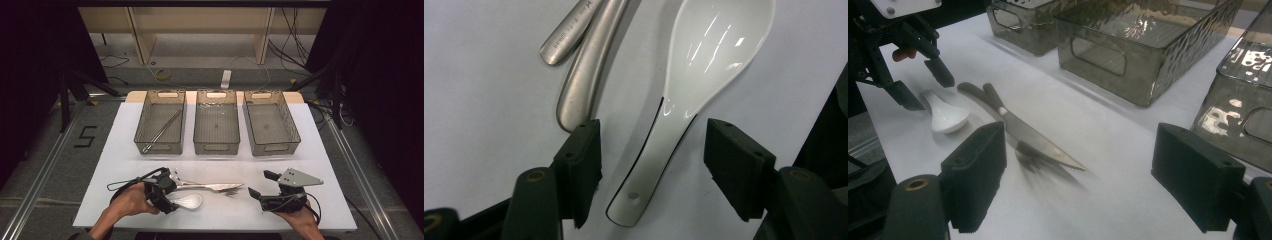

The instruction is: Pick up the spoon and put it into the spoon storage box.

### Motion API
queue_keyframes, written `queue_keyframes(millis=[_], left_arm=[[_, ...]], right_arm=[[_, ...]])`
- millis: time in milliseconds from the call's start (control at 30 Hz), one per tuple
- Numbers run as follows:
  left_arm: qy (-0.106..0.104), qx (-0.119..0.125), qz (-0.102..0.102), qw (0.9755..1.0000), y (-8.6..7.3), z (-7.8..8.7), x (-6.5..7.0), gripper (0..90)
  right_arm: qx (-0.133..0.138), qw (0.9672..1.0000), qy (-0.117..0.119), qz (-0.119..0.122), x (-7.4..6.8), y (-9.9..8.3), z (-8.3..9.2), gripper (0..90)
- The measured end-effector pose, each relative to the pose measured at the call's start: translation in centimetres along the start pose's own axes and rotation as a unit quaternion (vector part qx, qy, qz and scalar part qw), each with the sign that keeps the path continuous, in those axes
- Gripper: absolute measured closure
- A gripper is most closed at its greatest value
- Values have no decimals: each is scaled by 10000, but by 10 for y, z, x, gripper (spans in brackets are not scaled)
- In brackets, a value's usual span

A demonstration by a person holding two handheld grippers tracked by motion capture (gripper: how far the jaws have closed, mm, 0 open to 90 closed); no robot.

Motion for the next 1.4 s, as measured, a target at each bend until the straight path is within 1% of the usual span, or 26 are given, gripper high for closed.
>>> queue_keyframes(millis=[100, 200, 267, 300, 433, 533, 667, 767, 800, 900, 967, 1067, 1233, 1400], left_arm=[[-10, -65, -43, 10000, -2, -2, 0, 440], [27, -124, -82, 9999, -4, -3, -2, 471], [-2, -138, -92, 9999, -5, -4, -1, 500], [32, -150, -138, 9998, -5, -5, 0, 511], [75, -133, -133, 9998, -6, -4, -1, 560], [79, -188, -261, 9995, -5, -4, 0, 612], [44, -183, -332, 9993, -4, -4, 4, 677], [9, -187, -473, 9987, -4, -4, 6, 740], [18, -158, -435, 9989, -3, -4, 6, 754], [-40, -97, -358, 9993, -4, -4, 6, 762], [-59, -93, -357, 9993, -4, -3, 5, 764], [-114, -54, -289, 9995, -4, -3, 6, 767], [-174, -39, -185, 9997, -4, -2, 7, 769], [-201, -41, -142, 9997, -3, -1, 7, 770]], right_arm=[[-5, 10000, 3, 11, 0, 0, 0, 225], [-16, 10000, -1, 8, 0, 0, -1, 225], [-12, 10000, -2, 23, -1, 0, -1, 225], [-17, 10000, 0, 24, -1, 0, -2, 225], [-24, 10000, 1, 69, -4, 1, -1, 226], [-45, 9999, -15, 106, -5, 0, -1, 225], [-40, 9999, -23, 102, -6, 0, -1, 226], [-71, 9999, -33, 136, -7, -1, -1, 226], [-52, 9999, -20, 135, -7, 0, -1, 226], [-47, 9999, -20, 135, -7, 0, 0, 226], [-44, 9999, -16, 137, -7, 0, 0, 226], [-51, 9999, -21, 140, -7, 0, 0, 226], [-27, 9999, -23, 131, -7, 0, 1, 227], [-28, 9999, -20, 132, -7, 0, 1, 227]])
Point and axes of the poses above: each handheld gripper's, and its own axes: z roughly backward along the jaws, y roughly out of its top, x roughly to its right, the point moved 10 cm from there along -z, roughly forward along the jaws, and after that the axes turned 11 degrees about -z, right-handed, at the moved point
